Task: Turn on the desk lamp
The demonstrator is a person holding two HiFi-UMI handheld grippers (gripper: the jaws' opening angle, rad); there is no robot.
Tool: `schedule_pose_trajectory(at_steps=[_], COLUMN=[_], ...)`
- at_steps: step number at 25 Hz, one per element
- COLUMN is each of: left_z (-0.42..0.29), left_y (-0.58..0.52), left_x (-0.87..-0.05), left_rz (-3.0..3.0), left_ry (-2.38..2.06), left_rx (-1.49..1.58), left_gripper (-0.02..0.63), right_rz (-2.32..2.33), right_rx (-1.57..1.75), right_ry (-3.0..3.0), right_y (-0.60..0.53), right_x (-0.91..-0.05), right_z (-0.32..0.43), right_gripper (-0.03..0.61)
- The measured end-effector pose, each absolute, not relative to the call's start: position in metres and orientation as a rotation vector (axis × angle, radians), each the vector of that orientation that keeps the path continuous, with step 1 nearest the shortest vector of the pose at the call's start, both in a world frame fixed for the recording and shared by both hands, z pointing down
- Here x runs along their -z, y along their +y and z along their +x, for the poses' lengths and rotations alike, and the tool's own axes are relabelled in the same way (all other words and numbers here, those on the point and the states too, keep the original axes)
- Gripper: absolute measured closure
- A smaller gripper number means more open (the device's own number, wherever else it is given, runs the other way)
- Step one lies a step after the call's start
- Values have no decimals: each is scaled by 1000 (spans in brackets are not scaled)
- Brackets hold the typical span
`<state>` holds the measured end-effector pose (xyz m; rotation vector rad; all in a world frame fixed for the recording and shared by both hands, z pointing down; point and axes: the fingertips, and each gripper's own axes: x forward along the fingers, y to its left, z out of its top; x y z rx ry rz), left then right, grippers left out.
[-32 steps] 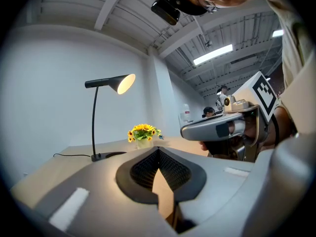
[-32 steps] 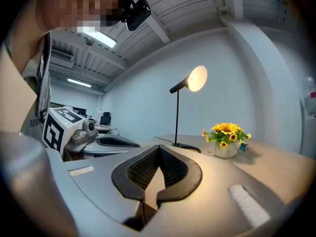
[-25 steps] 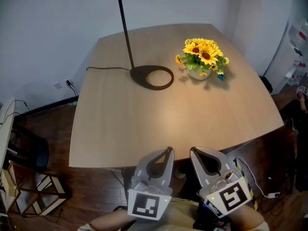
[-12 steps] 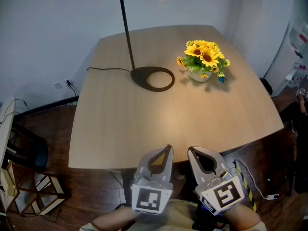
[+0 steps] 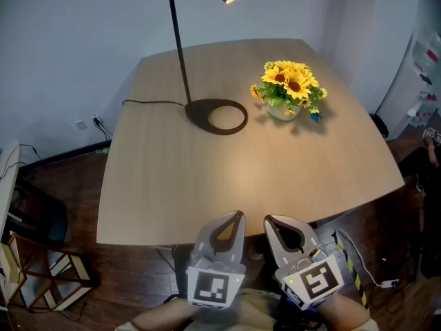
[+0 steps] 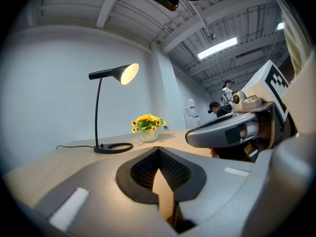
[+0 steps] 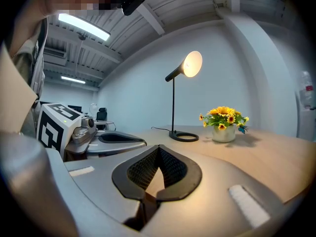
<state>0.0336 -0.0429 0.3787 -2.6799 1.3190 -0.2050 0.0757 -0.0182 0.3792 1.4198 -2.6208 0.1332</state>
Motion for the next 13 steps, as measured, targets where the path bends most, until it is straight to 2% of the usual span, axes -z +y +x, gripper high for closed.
schedule_pose_trajectory(at_steps=[13], left_z=[34], left_y=[-40], left_x=[-377], left_rz=[-2692], left_ry=[1324], left_rx=[226], left_gripper=[620], right_rz=[1417], right_rx=[-147], right_ry=[-2620], right_y=[-19], right_x=[-379], right_z=[70], right_gripper=[581])
